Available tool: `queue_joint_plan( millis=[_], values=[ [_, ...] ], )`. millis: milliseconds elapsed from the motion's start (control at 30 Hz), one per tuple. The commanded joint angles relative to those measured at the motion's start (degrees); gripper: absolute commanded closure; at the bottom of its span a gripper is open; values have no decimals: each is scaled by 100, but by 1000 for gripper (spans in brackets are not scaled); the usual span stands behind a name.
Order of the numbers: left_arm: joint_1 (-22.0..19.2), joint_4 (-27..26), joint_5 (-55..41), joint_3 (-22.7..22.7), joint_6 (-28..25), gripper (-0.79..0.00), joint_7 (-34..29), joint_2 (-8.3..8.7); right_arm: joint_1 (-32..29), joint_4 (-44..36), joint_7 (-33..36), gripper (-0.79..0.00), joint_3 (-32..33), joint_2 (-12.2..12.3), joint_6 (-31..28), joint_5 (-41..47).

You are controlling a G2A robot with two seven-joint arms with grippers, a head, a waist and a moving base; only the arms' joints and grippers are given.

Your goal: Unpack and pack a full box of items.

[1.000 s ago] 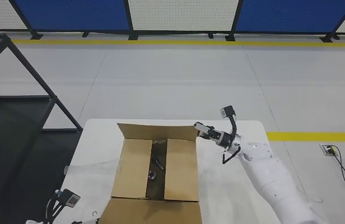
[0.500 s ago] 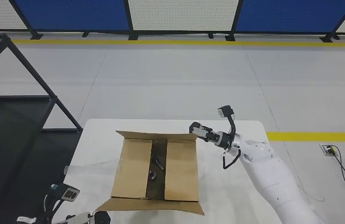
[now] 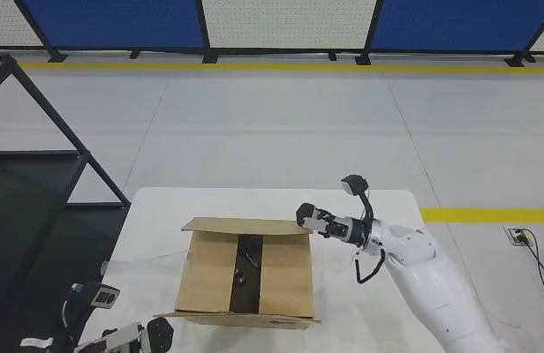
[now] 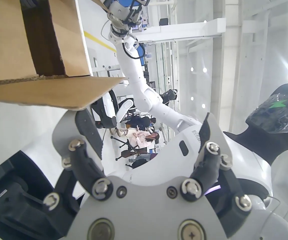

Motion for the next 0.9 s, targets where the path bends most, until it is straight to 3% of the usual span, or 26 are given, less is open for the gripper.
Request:
queue_joint_plan(
  millis=[0, 300, 500, 867],
  values=[
    [0, 0, 0, 0, 0, -785, 0, 0, -72, -157, 28, -785, 38, 43, 28, 11],
    [-444, 229, -630, 333, 709, -785, 932, -33, -276, -632, 309, -785, 140, 228, 309, -50],
    [-872, 298, -346, 719, 1208, -785, 1739, -39, -370, -756, 396, -785, 174, 293, 404, -61],
    [-943, 173, -107, 851, 1321, -785, 1654, -26, -434, -868, 357, -785, 143, 328, 812, -115]
  ],
)
